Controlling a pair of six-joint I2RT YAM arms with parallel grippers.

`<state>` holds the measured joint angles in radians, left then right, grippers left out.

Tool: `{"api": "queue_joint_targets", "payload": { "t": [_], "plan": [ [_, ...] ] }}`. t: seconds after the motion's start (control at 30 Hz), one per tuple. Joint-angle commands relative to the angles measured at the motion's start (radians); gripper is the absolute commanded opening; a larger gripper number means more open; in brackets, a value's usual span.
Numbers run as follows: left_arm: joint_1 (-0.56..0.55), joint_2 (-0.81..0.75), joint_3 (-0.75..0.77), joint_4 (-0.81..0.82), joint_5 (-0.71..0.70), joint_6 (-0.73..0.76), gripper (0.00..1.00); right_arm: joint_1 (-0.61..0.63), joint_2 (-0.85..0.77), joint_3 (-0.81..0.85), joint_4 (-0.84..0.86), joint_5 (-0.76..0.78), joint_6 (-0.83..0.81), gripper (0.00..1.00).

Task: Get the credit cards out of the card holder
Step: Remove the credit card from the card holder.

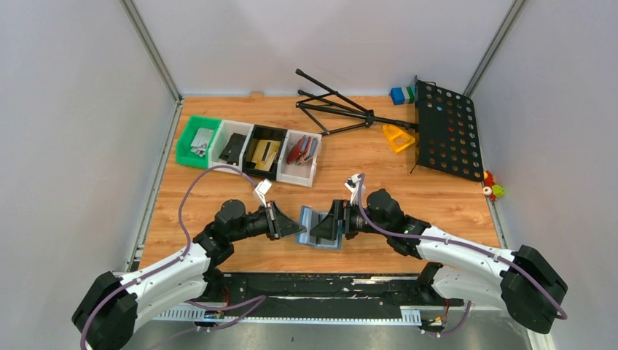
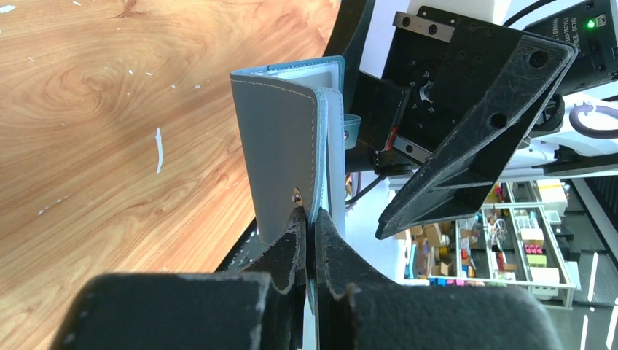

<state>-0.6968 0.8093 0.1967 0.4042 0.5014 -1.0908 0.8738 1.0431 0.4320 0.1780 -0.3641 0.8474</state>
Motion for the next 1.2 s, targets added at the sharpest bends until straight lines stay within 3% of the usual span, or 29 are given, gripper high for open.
{"api": "queue_joint_targets", "payload": {
  "t": [0.0, 0.13, 0.27, 0.43, 0.57, 0.8, 1.17],
  "plan": [
    [-0.004, -0.002, 0.048, 0.019, 0.001, 0.024, 0.0, 0.004, -0.008, -0.005, 0.068, 0.004, 0.008, 0.96],
    [-0.013, 0.011, 0.062, 0.03, 0.015, 0.026, 0.0, 0.006, 0.038, 0.023, 0.064, -0.007, 0.009, 0.99],
    [-0.017, 0.007, 0.064, 0.028, 0.016, 0.028, 0.0, 0.009, 0.088, 0.057, 0.037, -0.012, 0.013, 0.96],
    [-0.017, -0.016, 0.07, -0.039, -0.005, 0.054, 0.0, 0.01, 0.086, 0.05, 0.034, -0.002, 0.023, 0.83],
    [-0.017, -0.046, 0.075, -0.118, -0.04, 0.074, 0.0, 0.01, 0.04, 0.037, 0.001, 0.015, 0.022, 0.79],
    [-0.017, -0.052, 0.059, -0.056, -0.032, 0.041, 0.0, 0.007, -0.018, 0.023, -0.06, 0.029, 0.016, 0.66],
    [-0.015, -0.055, 0.041, -0.011, -0.048, 0.008, 0.0, -0.027, -0.113, -0.017, -0.149, 0.048, 0.024, 0.53]
  ]
}}
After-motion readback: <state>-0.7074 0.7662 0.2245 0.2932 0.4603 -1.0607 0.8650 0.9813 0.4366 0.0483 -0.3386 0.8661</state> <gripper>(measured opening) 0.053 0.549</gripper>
